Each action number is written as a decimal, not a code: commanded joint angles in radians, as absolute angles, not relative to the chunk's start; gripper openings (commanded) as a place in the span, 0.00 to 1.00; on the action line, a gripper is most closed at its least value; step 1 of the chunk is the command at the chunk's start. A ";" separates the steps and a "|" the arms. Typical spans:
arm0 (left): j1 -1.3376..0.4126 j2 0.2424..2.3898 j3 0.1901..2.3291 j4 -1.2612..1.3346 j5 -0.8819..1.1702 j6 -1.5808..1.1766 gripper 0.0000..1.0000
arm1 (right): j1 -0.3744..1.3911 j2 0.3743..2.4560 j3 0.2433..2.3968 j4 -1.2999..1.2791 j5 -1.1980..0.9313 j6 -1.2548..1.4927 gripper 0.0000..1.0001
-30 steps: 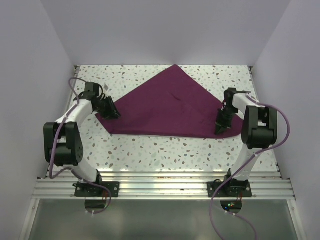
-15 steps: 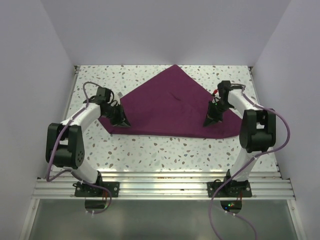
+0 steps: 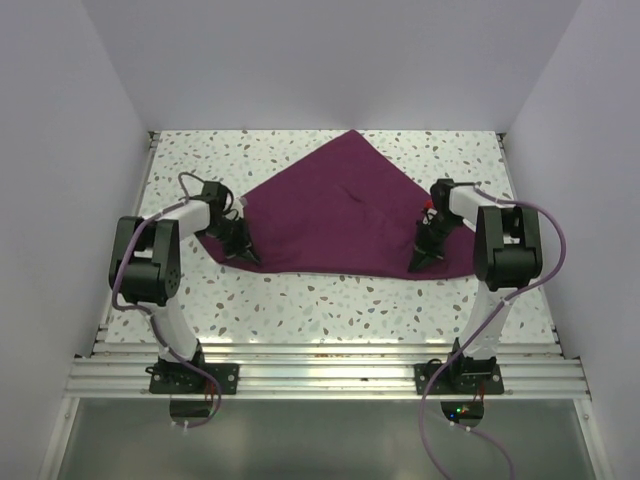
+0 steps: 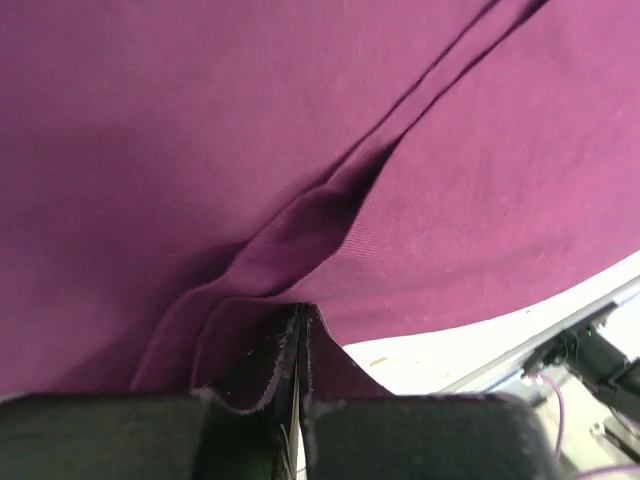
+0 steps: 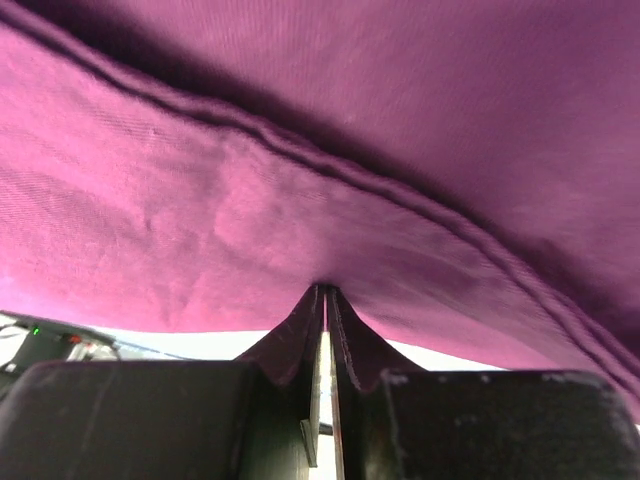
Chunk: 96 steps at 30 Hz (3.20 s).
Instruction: Prepare the surgical pack
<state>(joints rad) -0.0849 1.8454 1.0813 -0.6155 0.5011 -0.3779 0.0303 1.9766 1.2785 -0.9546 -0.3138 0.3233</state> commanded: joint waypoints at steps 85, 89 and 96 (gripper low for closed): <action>0.271 1.966 1.284 -0.428 0.270 -0.232 0.65 | 0.083 2.000 1.402 -0.971 -0.282 0.245 0.17; 0.270 1.964 1.255 -0.425 0.293 -0.238 0.61 | 0.083 2.014 1.436 -0.977 -0.291 0.247 0.17; 0.268 1.942 1.230 -0.457 0.311 -0.232 0.53 | 0.083 2.033 1.443 -0.976 -0.301 0.249 0.17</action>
